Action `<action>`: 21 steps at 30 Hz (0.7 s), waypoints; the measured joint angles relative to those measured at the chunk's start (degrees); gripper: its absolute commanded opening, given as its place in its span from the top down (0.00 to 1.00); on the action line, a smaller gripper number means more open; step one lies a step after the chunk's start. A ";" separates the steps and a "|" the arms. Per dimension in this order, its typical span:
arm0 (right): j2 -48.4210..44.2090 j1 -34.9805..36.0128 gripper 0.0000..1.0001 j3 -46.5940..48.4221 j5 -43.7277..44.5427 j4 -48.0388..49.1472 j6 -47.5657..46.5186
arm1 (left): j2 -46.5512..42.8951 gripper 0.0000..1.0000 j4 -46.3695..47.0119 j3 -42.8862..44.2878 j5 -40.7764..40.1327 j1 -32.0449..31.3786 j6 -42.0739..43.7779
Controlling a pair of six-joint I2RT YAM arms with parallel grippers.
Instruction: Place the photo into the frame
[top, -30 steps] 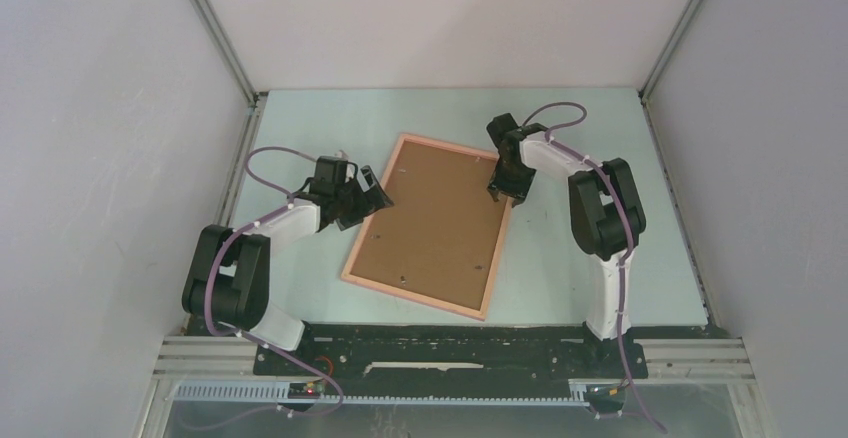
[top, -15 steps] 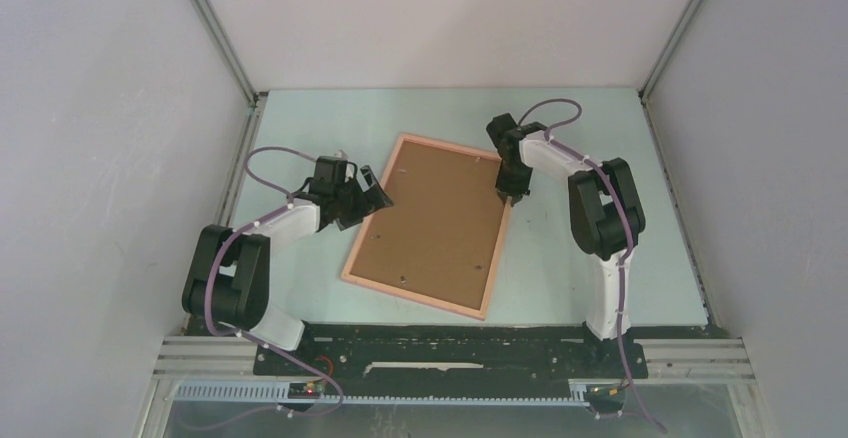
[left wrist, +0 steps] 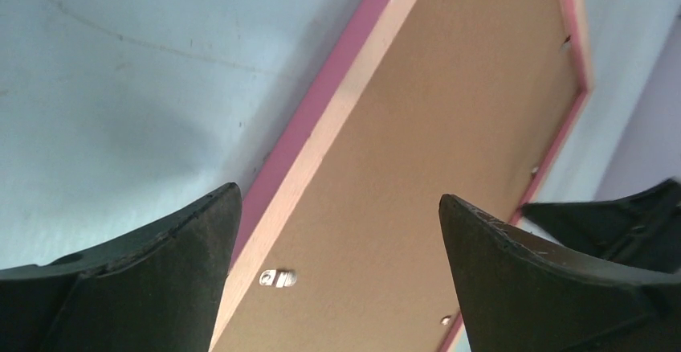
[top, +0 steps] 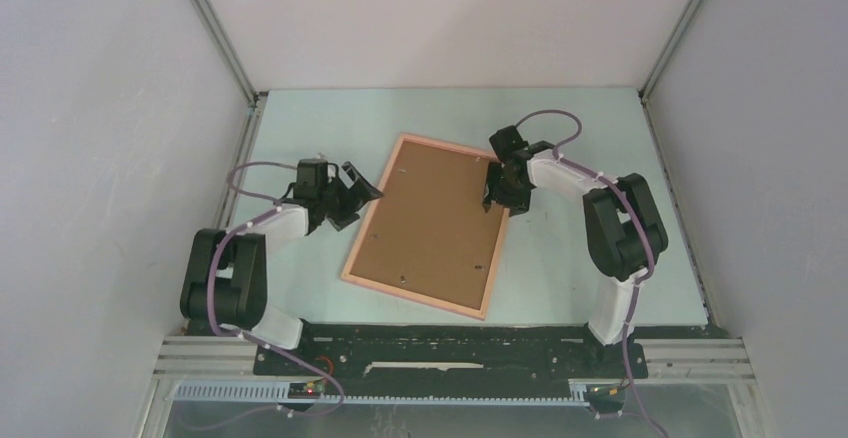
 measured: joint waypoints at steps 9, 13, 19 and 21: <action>1.86 0.33 0.50 0.11 1.88 -1.22 -3.19 | 9.60 0.00 7.13 2.34 8.52 2.54 -6.01; 6.36 -1.25 0.46 6.95 0.02 -6.38 -5.79 | 6.14 0.00 7.65 -0.22 5.60 -0.13 -6.40; 18.21 -4.04 0.35 26.01 2.80 -10.25 -10.99 | 1.44 0.00 8.87 -5.20 1.88 -8.68 -7.96; 21.73 -4.39 0.29 32.76 2.47 -10.25 -11.50 | 0.92 0.00 8.68 -6.05 2.27 -10.34 -8.44</action>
